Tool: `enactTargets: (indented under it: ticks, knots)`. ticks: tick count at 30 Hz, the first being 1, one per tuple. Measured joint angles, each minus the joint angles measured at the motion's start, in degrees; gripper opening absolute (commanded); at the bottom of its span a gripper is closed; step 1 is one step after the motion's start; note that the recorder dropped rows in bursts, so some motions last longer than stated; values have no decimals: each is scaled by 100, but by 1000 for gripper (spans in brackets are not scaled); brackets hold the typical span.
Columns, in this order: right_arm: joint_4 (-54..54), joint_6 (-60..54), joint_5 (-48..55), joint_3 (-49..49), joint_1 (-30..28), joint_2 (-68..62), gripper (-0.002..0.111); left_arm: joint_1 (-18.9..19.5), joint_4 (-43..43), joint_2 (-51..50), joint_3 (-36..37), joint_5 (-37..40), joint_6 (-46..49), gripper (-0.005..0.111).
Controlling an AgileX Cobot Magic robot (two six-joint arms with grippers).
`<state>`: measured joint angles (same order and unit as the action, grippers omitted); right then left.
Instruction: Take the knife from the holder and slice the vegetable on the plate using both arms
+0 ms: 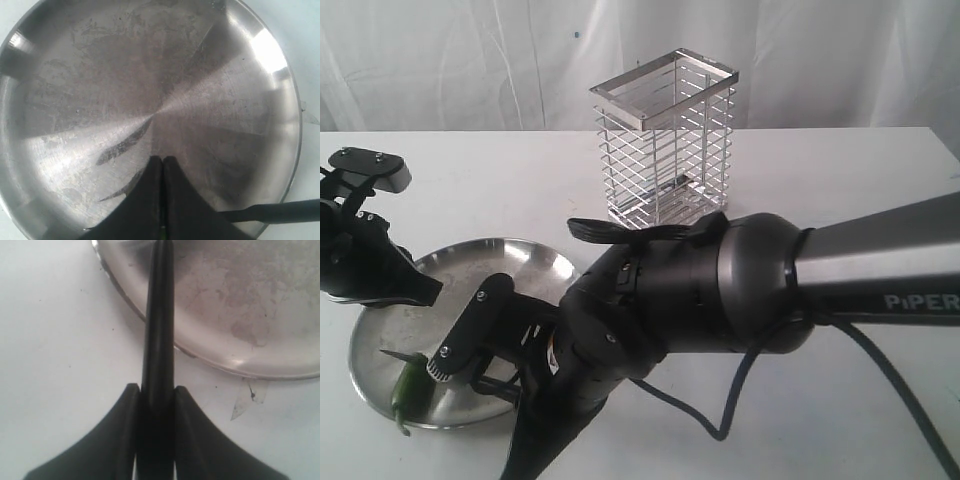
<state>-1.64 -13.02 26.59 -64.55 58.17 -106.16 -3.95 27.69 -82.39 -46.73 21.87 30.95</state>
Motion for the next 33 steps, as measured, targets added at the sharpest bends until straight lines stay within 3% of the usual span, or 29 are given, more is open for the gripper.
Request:
enactTargets:
  ticks: [33]
  knots:
    - [711,100,205,-372,-177,-433,0,0,0,0,0,128,0,1]
